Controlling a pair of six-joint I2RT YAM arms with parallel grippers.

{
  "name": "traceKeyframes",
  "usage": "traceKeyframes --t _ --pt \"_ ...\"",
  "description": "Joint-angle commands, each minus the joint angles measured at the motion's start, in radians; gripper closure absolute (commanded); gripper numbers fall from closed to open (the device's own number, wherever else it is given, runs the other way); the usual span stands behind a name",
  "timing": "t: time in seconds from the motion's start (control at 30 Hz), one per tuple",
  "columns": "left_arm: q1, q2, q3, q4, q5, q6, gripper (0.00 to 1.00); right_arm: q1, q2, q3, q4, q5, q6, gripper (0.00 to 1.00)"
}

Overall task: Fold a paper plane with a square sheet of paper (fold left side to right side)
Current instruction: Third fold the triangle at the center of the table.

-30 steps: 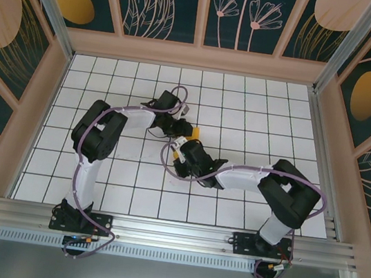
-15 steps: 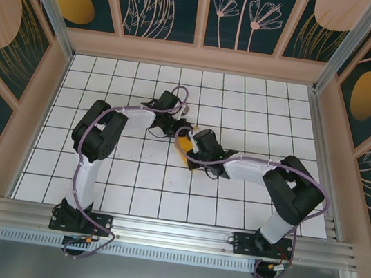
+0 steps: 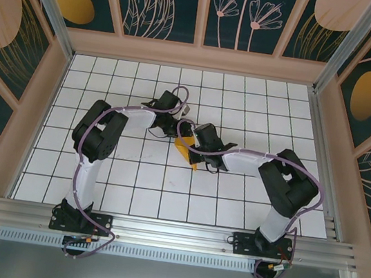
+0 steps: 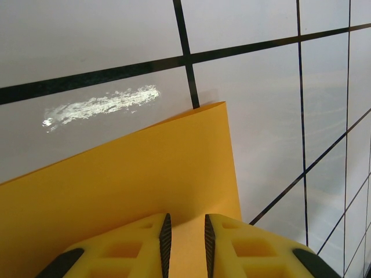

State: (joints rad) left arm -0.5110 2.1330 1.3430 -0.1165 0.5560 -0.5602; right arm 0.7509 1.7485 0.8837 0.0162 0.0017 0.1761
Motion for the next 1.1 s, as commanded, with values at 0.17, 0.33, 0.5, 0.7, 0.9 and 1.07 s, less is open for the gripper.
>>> traceKeyframes --t 0.17,0.33,0.5,0.7,0.9,1.07 --pt "-0.012 0.049 -0.003 -0.049 -0.038 0.027 0.74 -0.020 0.018 0.019 -0.023 0.034 0.042 1.00" --pt "-0.014 0.051 -0.004 -0.046 -0.038 0.024 0.74 -0.028 0.013 0.015 -0.016 0.036 0.048 1.00" --pt "-0.014 0.054 -0.005 -0.042 -0.037 0.022 0.74 -0.030 0.015 0.018 -0.011 0.034 0.046 1.00" --pt "-0.015 0.054 -0.005 -0.040 -0.036 0.021 0.74 -0.031 0.023 0.022 -0.010 0.024 0.041 1.00" --pt "-0.017 0.054 -0.004 -0.038 -0.035 0.022 0.74 -0.032 0.026 0.029 -0.011 0.020 0.034 1.00" --pt "-0.017 0.051 -0.005 -0.035 -0.035 0.019 0.74 -0.031 0.046 0.034 -0.018 0.017 0.039 1.00"
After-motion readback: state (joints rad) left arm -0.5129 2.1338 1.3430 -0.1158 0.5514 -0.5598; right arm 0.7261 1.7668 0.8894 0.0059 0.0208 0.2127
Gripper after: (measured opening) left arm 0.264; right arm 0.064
